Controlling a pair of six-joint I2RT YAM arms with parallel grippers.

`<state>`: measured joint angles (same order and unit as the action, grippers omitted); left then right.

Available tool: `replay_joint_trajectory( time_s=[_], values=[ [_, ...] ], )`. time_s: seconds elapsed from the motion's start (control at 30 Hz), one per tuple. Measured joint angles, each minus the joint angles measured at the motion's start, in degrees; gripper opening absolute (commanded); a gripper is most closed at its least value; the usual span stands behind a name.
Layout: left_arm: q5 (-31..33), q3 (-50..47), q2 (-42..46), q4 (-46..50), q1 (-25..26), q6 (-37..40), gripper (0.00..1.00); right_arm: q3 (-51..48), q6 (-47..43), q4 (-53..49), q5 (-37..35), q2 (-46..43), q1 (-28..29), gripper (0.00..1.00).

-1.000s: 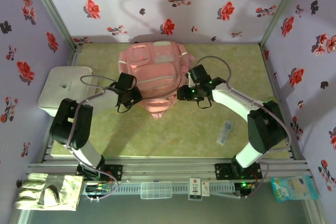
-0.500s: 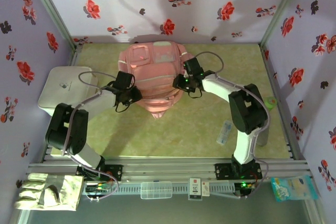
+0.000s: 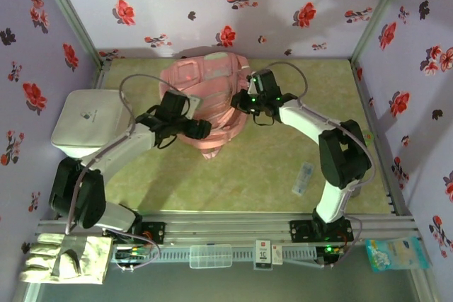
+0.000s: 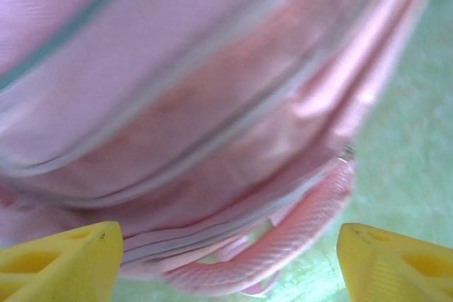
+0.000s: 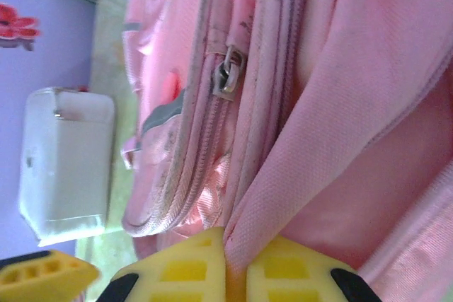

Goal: Pack the student bag
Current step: Zip the student bag at the center of the table.

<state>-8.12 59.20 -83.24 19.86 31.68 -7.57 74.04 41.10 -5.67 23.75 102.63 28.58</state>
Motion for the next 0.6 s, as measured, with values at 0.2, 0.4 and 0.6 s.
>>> replay_joint_trajectory(
  time_s=[0.2,0.4,0.6],
  values=[
    [-1.8,4.2,-5.9,0.6,1.3,11.3,0.73,-0.1,1.0,1.2,2.2,-0.4,0.0,0.11],
    [-2.7,6.0,-9.8,0.4,1.3,19.0,0.64,-0.1,1.5,1.4,3.5,-0.4,-0.2,0.12],
    [-4.2,4.1,-10.1,-3.2,1.0,25.4,0.59,-0.8,2.7,2.2,4.6,-0.5,-0.6,0.12]
  ],
)
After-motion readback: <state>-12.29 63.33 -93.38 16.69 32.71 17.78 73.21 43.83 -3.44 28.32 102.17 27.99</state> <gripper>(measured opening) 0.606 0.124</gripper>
